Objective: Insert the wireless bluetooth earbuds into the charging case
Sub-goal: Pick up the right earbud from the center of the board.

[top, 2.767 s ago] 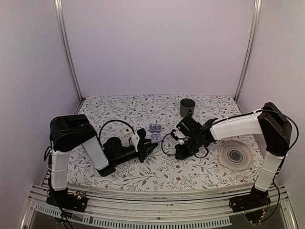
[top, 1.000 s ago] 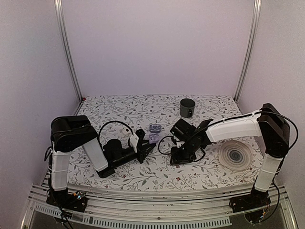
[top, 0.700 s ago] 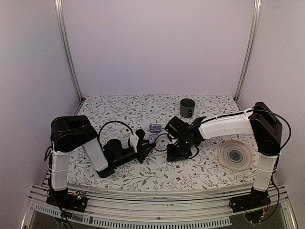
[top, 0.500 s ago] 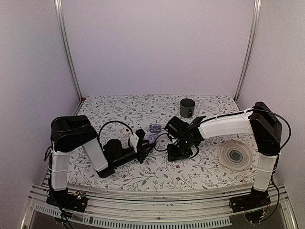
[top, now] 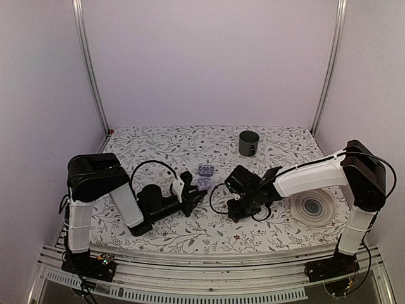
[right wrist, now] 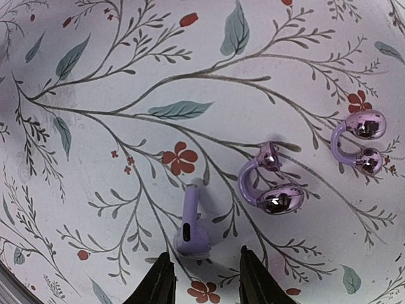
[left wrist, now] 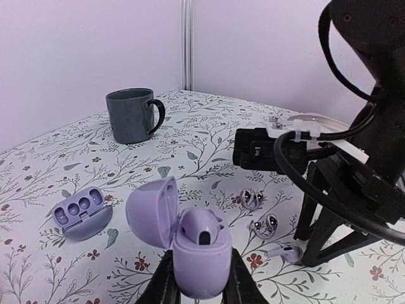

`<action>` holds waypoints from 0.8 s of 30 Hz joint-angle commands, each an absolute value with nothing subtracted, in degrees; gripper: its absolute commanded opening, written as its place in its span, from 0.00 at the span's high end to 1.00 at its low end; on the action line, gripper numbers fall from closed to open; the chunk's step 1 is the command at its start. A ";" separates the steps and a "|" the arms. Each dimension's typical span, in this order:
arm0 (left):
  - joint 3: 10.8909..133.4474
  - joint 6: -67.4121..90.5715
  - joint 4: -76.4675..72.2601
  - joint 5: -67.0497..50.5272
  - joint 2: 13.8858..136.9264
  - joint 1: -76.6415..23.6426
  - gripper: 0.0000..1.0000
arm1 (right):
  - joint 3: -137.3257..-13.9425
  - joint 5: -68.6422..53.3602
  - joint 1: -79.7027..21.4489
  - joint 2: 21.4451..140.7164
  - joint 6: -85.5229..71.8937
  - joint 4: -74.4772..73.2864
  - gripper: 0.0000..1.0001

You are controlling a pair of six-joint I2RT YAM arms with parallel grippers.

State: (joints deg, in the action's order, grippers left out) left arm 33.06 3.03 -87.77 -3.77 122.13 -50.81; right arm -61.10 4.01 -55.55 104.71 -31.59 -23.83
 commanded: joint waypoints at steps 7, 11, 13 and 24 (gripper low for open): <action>32.96 2.39 -104.26 -3.94 120.51 -50.34 1.00 | -53.13 10.98 -58.45 102.28 -28.06 -12.41 0.67; 32.97 2.26 -104.33 -3.93 120.48 -50.35 1.00 | -51.23 11.43 -58.55 102.55 -27.77 -9.92 0.70; 32.96 2.22 -104.32 -3.92 120.41 -50.31 1.00 | -50.49 11.56 -58.67 102.54 -27.56 -8.45 0.70; 32.87 2.13 -104.32 -3.76 120.41 -50.29 1.00 | -50.86 11.64 -59.06 104.10 -26.10 -8.10 0.80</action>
State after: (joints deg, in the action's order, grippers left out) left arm 33.06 3.01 -87.77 -3.77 122.10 -50.81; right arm -51.96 11.68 -58.50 102.50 -26.72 -7.16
